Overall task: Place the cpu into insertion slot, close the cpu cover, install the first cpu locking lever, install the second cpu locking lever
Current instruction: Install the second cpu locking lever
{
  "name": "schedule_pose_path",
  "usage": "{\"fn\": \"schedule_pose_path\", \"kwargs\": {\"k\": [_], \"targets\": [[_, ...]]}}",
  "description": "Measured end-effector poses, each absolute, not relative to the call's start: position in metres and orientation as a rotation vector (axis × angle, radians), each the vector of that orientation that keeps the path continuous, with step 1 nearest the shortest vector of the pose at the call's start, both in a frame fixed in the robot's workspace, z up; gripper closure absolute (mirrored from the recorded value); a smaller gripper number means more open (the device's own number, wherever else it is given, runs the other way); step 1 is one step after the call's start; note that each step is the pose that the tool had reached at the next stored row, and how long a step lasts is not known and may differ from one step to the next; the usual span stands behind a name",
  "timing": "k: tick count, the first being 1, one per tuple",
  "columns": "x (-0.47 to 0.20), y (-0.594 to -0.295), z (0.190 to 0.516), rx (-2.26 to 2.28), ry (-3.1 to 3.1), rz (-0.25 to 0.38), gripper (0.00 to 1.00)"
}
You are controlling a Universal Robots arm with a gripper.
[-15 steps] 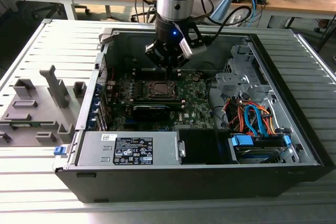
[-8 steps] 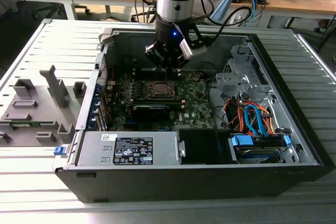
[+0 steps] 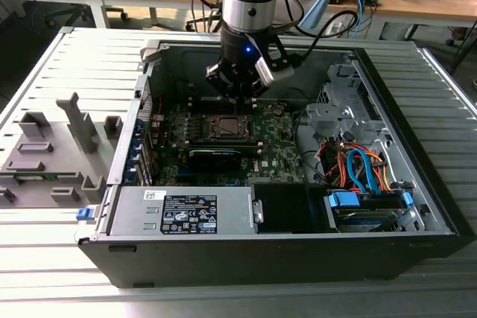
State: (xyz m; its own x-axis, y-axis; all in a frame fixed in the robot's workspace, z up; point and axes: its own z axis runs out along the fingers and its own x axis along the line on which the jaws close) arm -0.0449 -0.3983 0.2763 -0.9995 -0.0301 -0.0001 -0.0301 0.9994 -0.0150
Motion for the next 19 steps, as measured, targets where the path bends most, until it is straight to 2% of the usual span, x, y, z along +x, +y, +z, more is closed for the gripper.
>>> {"fn": "schedule_pose_path", "kwargs": {"k": [19], "targets": [[-0.0449, -0.4047, 0.2763, -0.047, 3.141, -0.023, 0.89]]}}
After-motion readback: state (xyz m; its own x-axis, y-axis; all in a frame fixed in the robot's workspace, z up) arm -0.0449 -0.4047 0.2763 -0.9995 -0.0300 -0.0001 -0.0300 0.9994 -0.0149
